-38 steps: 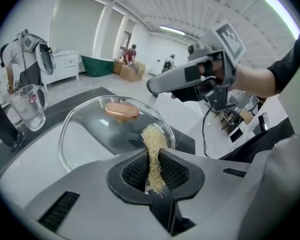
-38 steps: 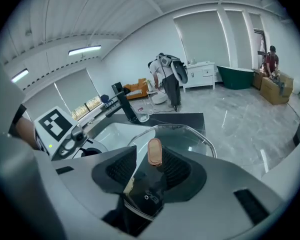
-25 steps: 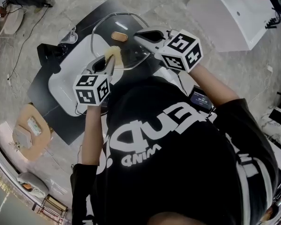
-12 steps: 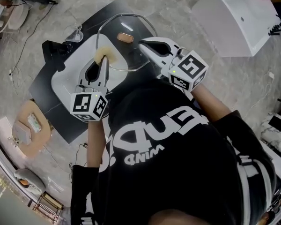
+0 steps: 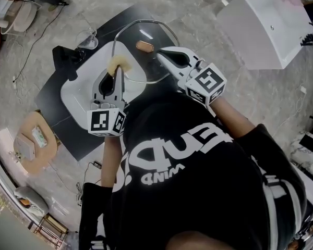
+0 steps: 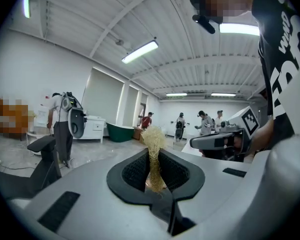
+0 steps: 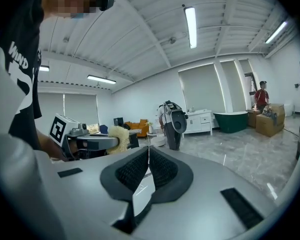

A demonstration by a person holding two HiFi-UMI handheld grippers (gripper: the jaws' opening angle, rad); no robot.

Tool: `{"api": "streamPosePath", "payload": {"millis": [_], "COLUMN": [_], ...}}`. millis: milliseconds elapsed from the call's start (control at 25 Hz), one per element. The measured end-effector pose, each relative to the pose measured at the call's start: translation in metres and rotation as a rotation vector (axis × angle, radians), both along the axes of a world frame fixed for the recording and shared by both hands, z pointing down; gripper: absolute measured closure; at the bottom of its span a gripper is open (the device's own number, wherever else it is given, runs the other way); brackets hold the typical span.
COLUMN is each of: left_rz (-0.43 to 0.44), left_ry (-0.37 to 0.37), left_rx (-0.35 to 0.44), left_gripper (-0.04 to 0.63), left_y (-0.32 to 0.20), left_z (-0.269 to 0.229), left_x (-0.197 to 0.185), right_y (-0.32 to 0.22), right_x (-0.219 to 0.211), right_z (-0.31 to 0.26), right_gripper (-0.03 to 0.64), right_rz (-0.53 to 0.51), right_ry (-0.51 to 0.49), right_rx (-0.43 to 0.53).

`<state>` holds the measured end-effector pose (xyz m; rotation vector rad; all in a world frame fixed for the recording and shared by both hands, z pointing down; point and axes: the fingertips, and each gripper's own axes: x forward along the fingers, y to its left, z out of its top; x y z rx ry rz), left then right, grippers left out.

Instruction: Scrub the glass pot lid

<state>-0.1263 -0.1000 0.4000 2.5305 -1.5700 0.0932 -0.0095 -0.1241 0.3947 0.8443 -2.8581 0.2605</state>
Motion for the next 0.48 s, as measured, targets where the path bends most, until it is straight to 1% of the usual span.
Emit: {"api": "streamPosePath", "payload": {"millis": [240, 480], "left_rz": [-0.015, -0.020], "left_ry": [-0.001, -0.009], "left_rx": [-0.003, 0.008], "left_gripper": [0.545, 0.545], "left_y": [-0.0016, -0.0026], "left_z": [0.0017, -0.0067], "left_x": [-0.0028, -0.0006], "right_y": [0.0007, 0.0011], "right_x": [-0.0043, -0.0036], "right_z": [-0.0014, -0.0070], "right_gripper": [0.600, 0.600], "right_rz": [-0.016, -0.023], "right_ry": [-0.007, 0.003], "right_rx": [0.014, 0.030]}}
